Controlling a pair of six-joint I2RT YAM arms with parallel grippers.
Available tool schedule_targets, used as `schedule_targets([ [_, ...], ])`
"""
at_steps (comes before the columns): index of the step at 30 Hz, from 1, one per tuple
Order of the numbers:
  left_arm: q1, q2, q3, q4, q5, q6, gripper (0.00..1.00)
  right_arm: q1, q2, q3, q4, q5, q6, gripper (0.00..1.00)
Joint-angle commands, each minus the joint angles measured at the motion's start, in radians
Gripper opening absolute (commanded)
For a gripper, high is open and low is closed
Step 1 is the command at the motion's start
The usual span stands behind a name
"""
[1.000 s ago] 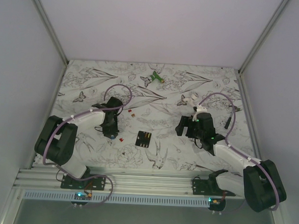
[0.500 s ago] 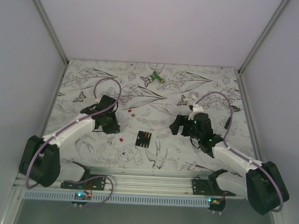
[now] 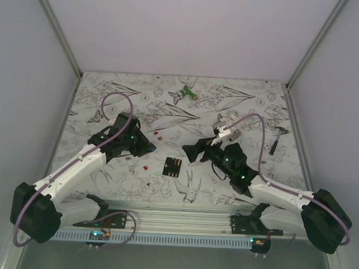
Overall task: Snap on the fuse box
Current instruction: Pick up the fuse from the center of the board.
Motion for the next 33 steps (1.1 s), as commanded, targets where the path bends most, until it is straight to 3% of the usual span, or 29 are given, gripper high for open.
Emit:
schedule_targets([
  [1, -0.057, -0.025, 0.059, 0.047, 0.006, -0.162, 0.09, 0.070, 0.017, -0.009, 0.246, 0.085, -0.051, 0.91],
  [8, -0.128, -0.054, 0.088, 0.088, -0.050, -0.266, 0.07, 0.141, 0.121, 0.041, 0.380, 0.088, -0.061, 0.82],
  [18, -0.211, -0.042, 0.134, 0.116, -0.068, -0.285, 0.06, 0.208, 0.212, 0.049, 0.551, 0.139, 0.001, 0.65],
  [33, -0.226, 0.000, 0.146, 0.141, -0.026, -0.302, 0.05, 0.213, 0.254, 0.069, 0.573, 0.165, 0.044, 0.48],
])
